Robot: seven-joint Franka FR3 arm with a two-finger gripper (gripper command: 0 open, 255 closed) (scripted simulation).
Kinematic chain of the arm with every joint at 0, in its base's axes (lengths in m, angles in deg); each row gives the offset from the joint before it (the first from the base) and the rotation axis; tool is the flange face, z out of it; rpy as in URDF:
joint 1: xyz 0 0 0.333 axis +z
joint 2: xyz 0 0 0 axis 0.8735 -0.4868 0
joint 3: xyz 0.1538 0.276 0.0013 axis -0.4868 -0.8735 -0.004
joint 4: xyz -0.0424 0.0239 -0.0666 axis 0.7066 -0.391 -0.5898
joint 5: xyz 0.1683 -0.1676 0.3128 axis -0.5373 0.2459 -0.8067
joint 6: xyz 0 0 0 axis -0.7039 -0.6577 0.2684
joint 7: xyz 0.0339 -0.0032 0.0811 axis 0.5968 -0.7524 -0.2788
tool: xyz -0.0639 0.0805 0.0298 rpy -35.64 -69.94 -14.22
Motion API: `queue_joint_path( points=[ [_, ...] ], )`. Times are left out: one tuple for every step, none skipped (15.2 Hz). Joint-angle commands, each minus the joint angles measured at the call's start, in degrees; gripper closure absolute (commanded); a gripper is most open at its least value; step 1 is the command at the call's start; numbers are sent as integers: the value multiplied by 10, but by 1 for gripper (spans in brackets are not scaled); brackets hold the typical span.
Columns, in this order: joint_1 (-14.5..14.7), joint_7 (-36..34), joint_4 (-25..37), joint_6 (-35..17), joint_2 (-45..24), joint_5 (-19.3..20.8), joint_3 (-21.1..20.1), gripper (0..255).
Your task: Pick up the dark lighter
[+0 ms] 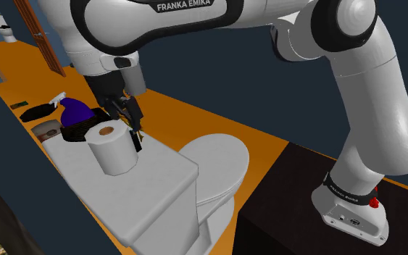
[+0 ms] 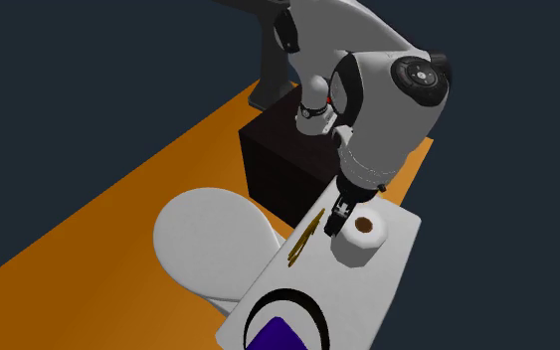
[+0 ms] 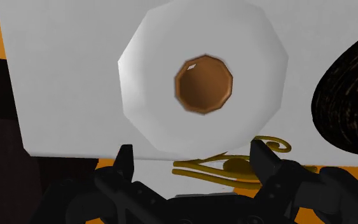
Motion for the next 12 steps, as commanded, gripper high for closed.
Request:
queue_joint_path(
  points=[
    [-6,-3,-17,-15,0,0,0,0],
    [-8,-5,-26,-23,1,0,0,0],
    [-12,-7,-40,-36,1,0,0,0],
    [-12,-7,-40,-36,1,0,0,0],
    [-12,-7,-40,-36,1,0,0,0],
    [-12,-7,-40,-35,1,0,0,255],
    [-12,-7,-40,-35,1,0,0,255],
    [-13,-7,-40,-36,2,0,0,255],
    [-13,-7,-41,-36,2,0,0,255],
    [-13,-7,-41,-36,2,0,0,255],
    [-12,-7,-40,-36,1,1,0,255],
    [-12,-7,-40,-36,1,1,0,255]
  ],
)
